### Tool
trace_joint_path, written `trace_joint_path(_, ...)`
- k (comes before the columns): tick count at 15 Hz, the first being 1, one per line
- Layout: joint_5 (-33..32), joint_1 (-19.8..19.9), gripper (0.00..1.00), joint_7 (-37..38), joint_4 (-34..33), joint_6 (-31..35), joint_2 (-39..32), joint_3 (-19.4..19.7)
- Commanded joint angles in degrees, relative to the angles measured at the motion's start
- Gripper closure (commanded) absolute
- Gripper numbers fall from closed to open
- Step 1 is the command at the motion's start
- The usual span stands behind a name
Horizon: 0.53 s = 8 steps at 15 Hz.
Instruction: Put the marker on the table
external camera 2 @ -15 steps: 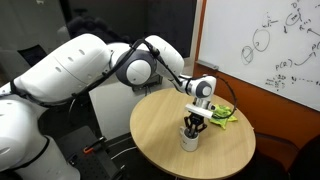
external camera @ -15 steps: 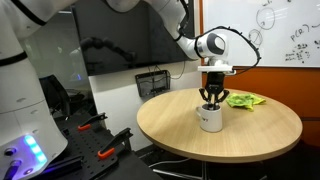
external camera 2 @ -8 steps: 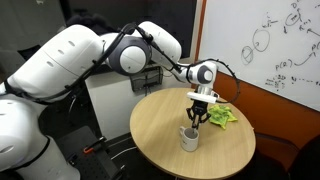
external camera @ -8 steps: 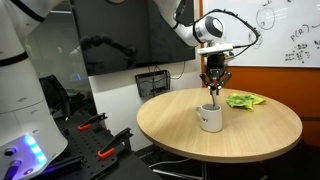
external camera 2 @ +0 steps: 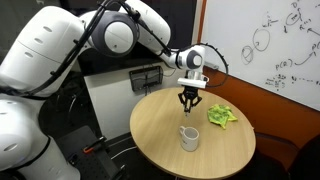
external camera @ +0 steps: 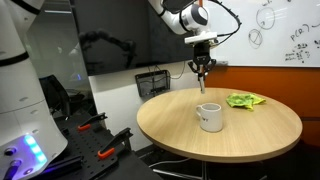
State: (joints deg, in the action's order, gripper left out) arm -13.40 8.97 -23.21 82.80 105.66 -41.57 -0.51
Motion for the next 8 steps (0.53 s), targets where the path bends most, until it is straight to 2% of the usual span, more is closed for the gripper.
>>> trace_joint_path(1, 3.77, -0.61, 0.95, 3.52, 9.87, 15.01, 3.51, -1.82)
trace_joint_path(4, 8.77, -3.06, 0.95, 12.7, 11.55, 23.1, 0.15, -1.9)
trace_joint_path(5, 9.6, -3.82, 0.95, 14.08, 11.62, 24.88, -1.03, -1.88)
trace_joint_path(8, 10.63, -5.69, 0.95, 17.77, 12.66, 35.65, -4.32, -1.51)
